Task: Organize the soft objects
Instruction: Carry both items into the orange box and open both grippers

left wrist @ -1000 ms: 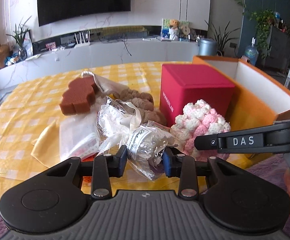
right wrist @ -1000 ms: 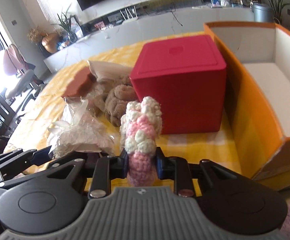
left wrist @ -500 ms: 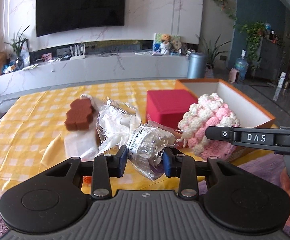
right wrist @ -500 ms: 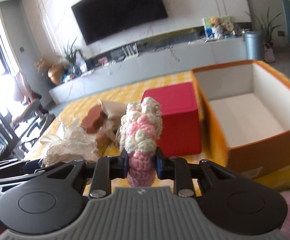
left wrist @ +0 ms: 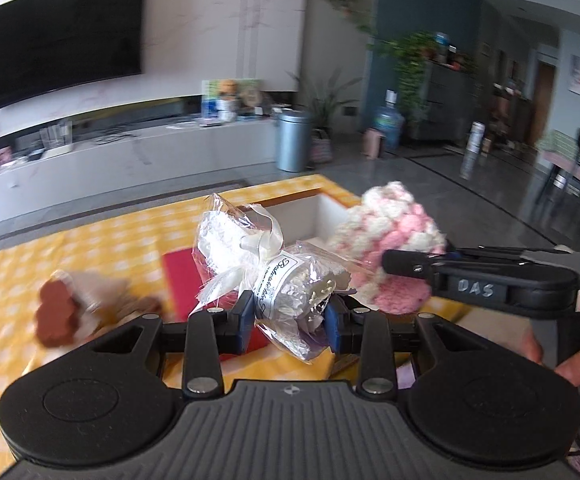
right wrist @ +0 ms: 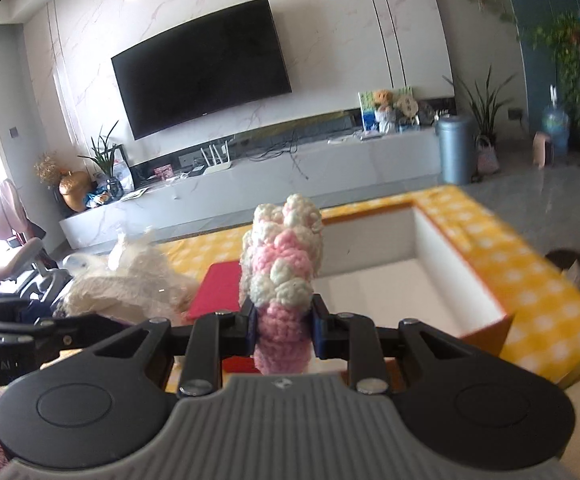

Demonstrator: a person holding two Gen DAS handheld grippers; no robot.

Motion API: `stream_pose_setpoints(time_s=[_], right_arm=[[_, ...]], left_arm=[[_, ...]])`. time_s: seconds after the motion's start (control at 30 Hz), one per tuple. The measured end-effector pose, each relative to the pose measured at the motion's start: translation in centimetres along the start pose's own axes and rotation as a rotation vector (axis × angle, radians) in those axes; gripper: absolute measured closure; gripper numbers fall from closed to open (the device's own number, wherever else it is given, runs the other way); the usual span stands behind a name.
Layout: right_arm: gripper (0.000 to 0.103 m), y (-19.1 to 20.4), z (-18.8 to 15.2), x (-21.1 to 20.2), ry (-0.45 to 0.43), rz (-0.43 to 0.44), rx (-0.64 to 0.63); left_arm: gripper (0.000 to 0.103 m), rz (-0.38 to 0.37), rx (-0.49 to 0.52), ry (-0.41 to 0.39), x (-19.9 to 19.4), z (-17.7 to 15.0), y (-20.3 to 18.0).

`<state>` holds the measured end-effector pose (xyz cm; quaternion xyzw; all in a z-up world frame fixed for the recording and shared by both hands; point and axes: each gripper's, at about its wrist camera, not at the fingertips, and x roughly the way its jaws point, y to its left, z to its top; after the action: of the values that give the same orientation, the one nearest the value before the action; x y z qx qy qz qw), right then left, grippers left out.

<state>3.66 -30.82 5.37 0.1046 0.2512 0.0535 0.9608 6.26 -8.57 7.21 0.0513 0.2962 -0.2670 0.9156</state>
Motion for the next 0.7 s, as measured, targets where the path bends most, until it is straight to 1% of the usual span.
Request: stream_pose_setpoints(time_s=[0.13,0.3,0.43,0.6,0.7], right_arm=[[0.079,-1.6,1.8,0.1,-0.007,-0.024,-0.039],[0.079,-4.4,4.1,1.5,0.009,-0.069,-0.065],[0.079,-6.7,5.1,4.0,0.067,-0.102,-0.074],[0.079,-9.1,4.7,7.4,0.155,-0.136,-0.077],[0.078,-10.4,4.2,9.7,0.225,-0.144,-0.062]], left_arm=[[0.063,-0.061,0.054,0.034,2.7,2.3,-1.5],[0.063,-0.104,0.121,0.099,6.9,4.4,-3.3],[0.063,-0.129,0.162,0.163,10.4,5.2,-4.4],[0.063,-0.151,0.215,0.260,14.9,5.3,-5.3],[0.063,-0.163,0.246,0.331,17.6,4.8,-5.7]])
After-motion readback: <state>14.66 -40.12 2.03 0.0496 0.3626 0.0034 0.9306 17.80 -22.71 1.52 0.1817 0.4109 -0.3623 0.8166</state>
